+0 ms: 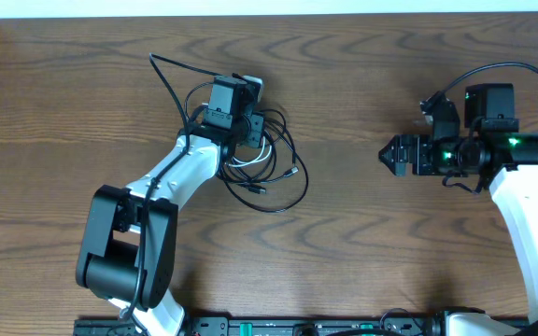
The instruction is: Untangle cables
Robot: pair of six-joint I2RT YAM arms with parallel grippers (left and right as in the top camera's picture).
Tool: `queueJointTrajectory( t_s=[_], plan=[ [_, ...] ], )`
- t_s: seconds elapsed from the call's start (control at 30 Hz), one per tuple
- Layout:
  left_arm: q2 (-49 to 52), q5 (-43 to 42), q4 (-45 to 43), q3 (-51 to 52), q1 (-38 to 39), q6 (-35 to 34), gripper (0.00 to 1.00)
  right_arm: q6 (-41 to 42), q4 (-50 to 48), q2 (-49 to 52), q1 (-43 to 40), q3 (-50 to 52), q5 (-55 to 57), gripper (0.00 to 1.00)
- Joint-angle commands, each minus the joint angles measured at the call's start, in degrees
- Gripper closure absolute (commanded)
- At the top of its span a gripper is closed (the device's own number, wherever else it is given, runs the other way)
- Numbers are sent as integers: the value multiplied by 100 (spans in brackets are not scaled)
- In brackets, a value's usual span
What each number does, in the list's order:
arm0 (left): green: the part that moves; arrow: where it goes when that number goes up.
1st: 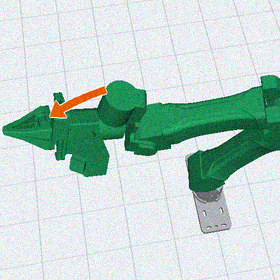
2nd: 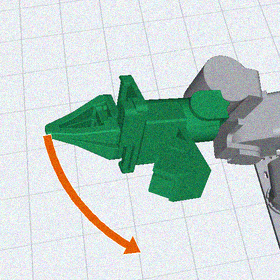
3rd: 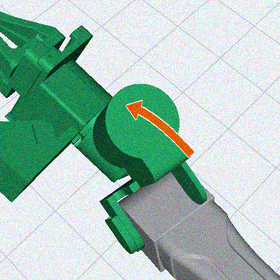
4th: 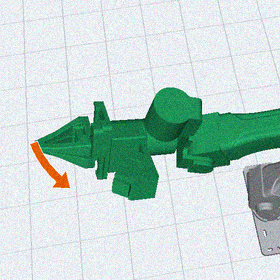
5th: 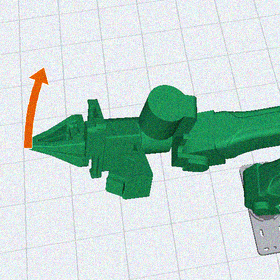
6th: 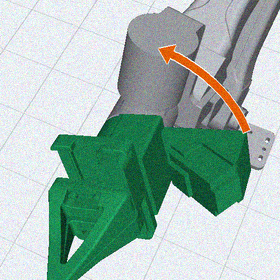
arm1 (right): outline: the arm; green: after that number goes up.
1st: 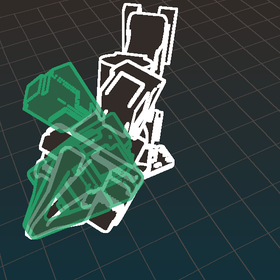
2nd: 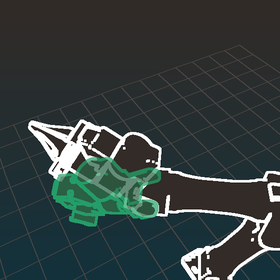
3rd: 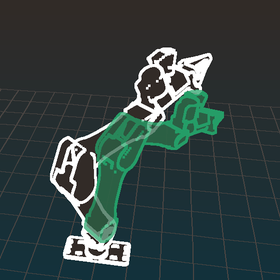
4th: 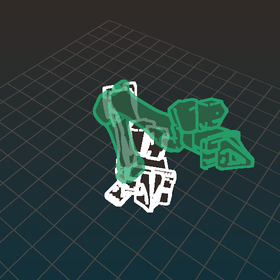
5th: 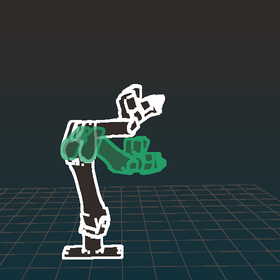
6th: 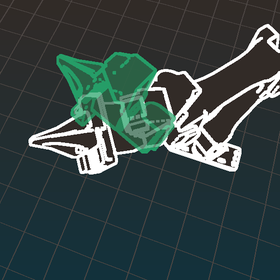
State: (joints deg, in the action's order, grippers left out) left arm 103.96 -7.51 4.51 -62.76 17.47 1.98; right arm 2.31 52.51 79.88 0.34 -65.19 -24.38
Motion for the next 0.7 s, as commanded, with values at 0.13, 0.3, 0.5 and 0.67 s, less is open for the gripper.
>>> queueJointTrajectory(
  t_s=[0.13,0.3,0.5,0.67],
  plan=[
    [52,50,192,-13,-9,76,89,-63,2,20,87,-66,-17,1],
    [42,-63,315,-13,-9,-76,92,-66,0,20,90,-66,-17,1],
    [-225,-1388,306,-17,-2,-227,92,-63,2,24,87,-63,57,1],
    [-807,-2098,142,-90,2,-741,92,-63,4,96,90,-63,57,1]
  ],
)
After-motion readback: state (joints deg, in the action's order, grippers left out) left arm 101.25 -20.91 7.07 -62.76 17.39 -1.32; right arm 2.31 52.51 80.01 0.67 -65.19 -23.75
